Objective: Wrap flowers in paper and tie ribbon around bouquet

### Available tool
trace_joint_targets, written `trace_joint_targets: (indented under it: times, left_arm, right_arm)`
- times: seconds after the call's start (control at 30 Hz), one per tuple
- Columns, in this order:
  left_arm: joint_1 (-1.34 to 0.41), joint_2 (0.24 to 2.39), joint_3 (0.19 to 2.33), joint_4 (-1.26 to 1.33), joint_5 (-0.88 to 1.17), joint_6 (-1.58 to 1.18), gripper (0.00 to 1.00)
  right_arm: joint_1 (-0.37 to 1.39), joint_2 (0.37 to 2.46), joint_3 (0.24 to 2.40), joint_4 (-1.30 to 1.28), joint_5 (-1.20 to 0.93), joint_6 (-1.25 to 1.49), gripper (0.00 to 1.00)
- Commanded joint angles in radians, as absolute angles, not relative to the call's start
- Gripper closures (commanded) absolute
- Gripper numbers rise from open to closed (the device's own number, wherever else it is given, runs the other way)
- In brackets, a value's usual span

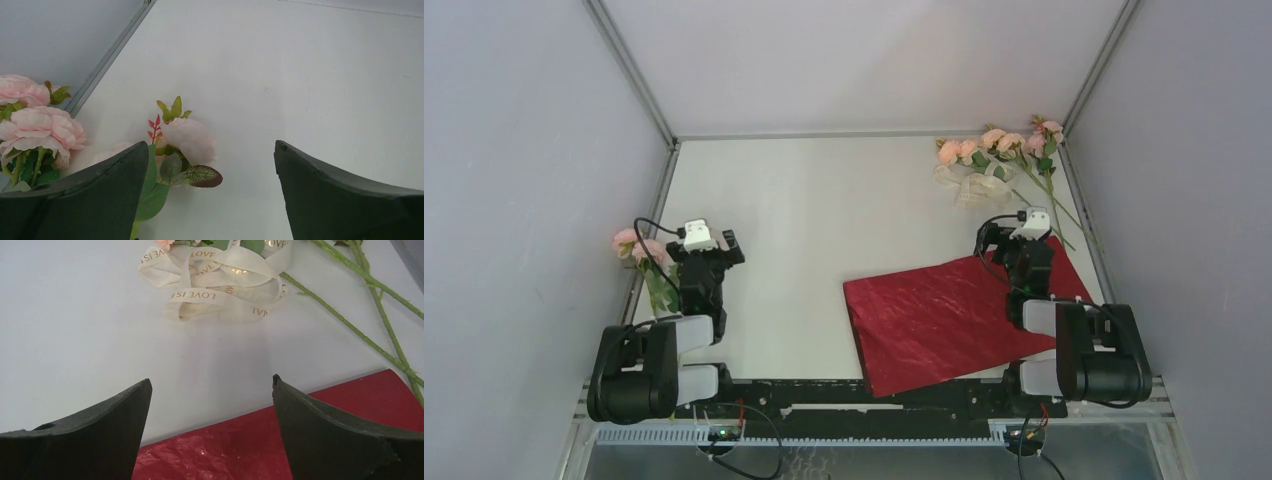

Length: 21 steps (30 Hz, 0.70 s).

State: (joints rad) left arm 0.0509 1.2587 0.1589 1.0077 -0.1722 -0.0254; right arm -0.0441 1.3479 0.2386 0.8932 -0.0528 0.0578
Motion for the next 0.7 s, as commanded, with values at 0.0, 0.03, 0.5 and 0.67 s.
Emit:
trace_joint_targets:
  times: [0.0, 0.03, 0.5, 0.67]
  left_arm:
    - [0.052, 1.252, 0.192, 1.045, -0.162, -0.008, 0.0]
    - [0.051, 1.252, 0.191, 1.046, -0.162, -0.009, 0.0]
    - [0.027, 1.012, 0.736, -0.001, 0.317, 0.203, 0.03]
    - [-0.146, 1.039, 0.977, -0.539, 0.335, 0.311, 0.08]
  right_arm:
    - [-0.07, 1.27, 0.322, 0.783, -0.003, 0.109, 0.0]
    - [-0.093, 1.218, 0.361, 0.672, -0.002, 0.141, 0.0]
    - [-0.02, 0.851, 0.703, -0.347, -0.076, 0.39, 0.88]
    - [0.304, 0.975, 0.753, -0.601, 0.222, 0.438, 1.0]
